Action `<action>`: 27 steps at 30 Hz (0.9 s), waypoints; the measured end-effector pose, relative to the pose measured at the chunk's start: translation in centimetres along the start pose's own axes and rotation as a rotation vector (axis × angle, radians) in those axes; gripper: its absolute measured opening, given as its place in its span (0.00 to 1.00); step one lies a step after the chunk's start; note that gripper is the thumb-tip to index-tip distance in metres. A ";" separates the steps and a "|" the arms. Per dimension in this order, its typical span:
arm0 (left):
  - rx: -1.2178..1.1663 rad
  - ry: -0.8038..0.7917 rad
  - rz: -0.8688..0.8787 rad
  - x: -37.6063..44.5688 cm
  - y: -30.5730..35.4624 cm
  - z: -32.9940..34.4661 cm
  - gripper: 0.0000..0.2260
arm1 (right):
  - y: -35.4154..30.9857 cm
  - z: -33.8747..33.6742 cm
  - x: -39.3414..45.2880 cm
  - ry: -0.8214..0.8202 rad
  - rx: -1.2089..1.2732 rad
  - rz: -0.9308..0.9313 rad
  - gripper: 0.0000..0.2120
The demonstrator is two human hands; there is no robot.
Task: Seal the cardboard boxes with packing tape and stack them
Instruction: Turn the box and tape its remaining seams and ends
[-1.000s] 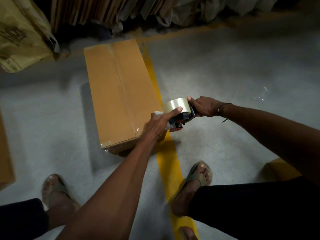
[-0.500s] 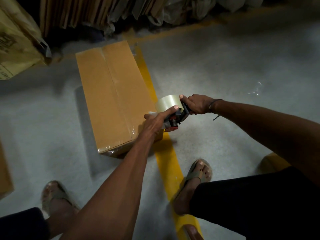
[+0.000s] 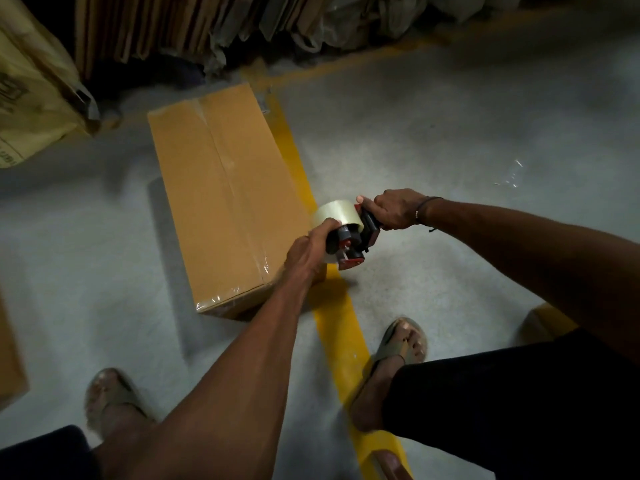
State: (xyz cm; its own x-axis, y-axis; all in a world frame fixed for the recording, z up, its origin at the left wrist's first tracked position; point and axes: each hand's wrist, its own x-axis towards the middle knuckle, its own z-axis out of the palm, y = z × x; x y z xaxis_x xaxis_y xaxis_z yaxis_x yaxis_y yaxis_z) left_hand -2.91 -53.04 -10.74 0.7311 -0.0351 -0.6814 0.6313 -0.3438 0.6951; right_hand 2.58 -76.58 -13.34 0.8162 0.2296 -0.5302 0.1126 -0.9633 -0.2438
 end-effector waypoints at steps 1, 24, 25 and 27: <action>0.028 -0.003 -0.003 0.3 0.0 0.1 0.29 | 0.2 0.2 0.0 0.005 0.011 0.008 0.35; 0.605 -0.060 0.445 3.9 -7.1 -6.1 0.17 | -5.9 15.7 -0.6 0.344 0.359 0.768 0.20; 0.604 -0.024 0.498 3.8 -7.9 -6.4 0.16 | -6.3 16.8 -0.6 0.331 0.375 0.773 0.20; 0.606 0.030 0.583 3.5 -9.2 -7.1 0.17 | -6.8 18.7 -0.2 0.323 0.437 0.792 0.19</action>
State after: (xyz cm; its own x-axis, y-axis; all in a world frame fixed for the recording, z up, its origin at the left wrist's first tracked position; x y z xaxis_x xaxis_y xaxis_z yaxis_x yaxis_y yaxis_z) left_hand -4.37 -43.33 -17.88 0.9089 -0.3417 -0.2391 -0.0917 -0.7230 0.6848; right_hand -8.95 -67.46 -26.77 0.6884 -0.5782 -0.4379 -0.7069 -0.6701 -0.2263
